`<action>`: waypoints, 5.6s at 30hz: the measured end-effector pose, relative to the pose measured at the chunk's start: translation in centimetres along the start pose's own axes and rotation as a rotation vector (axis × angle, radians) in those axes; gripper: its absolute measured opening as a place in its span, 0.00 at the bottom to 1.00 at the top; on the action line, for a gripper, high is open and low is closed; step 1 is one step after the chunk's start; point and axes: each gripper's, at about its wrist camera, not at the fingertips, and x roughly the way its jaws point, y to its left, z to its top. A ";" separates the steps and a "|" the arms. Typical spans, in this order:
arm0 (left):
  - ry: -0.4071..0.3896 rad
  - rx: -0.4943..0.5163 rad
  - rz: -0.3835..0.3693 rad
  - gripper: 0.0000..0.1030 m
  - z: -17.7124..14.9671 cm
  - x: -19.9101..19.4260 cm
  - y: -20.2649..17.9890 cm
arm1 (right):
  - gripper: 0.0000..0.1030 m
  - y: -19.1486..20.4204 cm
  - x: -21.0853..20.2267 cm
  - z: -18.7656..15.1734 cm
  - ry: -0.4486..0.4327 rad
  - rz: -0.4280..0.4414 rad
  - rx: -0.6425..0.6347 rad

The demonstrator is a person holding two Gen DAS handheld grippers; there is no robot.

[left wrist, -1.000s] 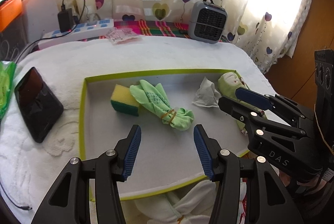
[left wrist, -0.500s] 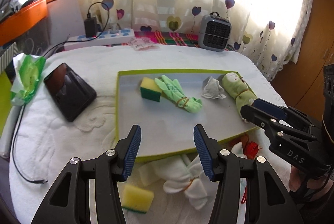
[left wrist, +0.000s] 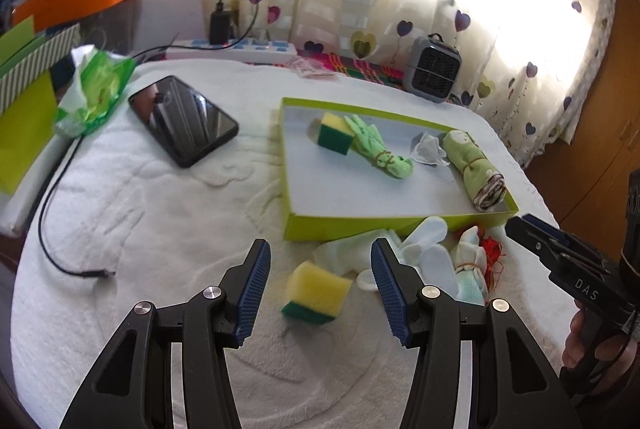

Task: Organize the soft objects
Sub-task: 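Move both tools back toward the items lying beside the box, then grasp the red tassel ornament with the right tool while the left tool grasps the yellow sponge, then carry the sponge with the left tool while the right tool carries the ornament into the box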

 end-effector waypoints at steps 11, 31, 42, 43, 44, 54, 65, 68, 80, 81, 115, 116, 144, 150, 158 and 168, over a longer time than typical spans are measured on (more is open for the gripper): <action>0.017 -0.045 -0.012 0.50 -2.0 -0.5 1.7 | 0.41 -2.4 -0.4 -3.3 0.080 -0.036 0.097; 0.086 -0.038 0.020 0.50 -2.7 0.7 1.3 | 0.41 -2.1 1.9 -3.7 0.119 0.095 0.158; 0.104 -0.041 0.032 0.50 -2.6 1.6 0.6 | 0.41 -2.4 2.6 -3.5 0.123 0.123 0.145; 0.101 -0.040 0.035 0.50 -2.5 1.6 0.5 | 0.41 -2.3 2.6 -3.5 0.124 0.119 0.133; 0.098 -0.039 0.034 0.50 -2.4 1.6 0.5 | 0.40 -2.2 2.5 -3.5 0.124 0.110 0.121; 0.109 -0.049 0.039 0.50 -2.2 2.2 0.8 | 0.26 -1.4 1.8 -3.7 0.120 0.056 0.037; 0.116 -0.030 0.041 0.50 -2.1 3.2 0.4 | 0.25 -2.9 0.5 -3.7 0.088 -0.003 0.055; 0.116 -0.026 0.046 0.50 -2.1 3.3 0.4 | 0.25 -3.5 0.2 -3.7 0.081 -0.014 0.069; 0.101 -0.036 0.055 0.50 -1.9 3.5 0.5 | 0.25 -4.7 -0.6 -3.6 0.060 -0.046 0.083; 0.098 -0.037 0.055 0.50 -1.9 3.5 0.5 | 0.25 -4.7 -0.6 -3.6 0.060 -0.045 0.082; 0.045 -0.003 0.070 0.31 -1.3 1.4 -0.2 | 0.25 -4.1 -1.4 -3.3 0.026 -0.028 0.057; 0.041 0.001 0.070 0.31 -1.2 1.3 -0.2 | 0.25 -4.0 -1.5 -3.2 0.022 -0.028 0.053; -0.005 0.073 0.015 0.31 2.7 0.3 -2.4 | 0.25 -1.8 -2.6 1.1 -0.070 0.044 -0.059; 0.001 0.079 0.015 0.31 4.0 1.5 -2.5 | 0.25 -1.5 -1.7 2.6 -0.069 0.055 -0.083; 0.030 0.089 -0.004 0.31 5.9 3.9 -2.8 | 0.25 -1.2 0.3 4.7 -0.057 0.057 -0.119; 0.064 0.101 0.015 0.31 7.6 7.1 -2.8 | 0.25 -0.6 3.9 6.2 -0.005 0.094 -0.144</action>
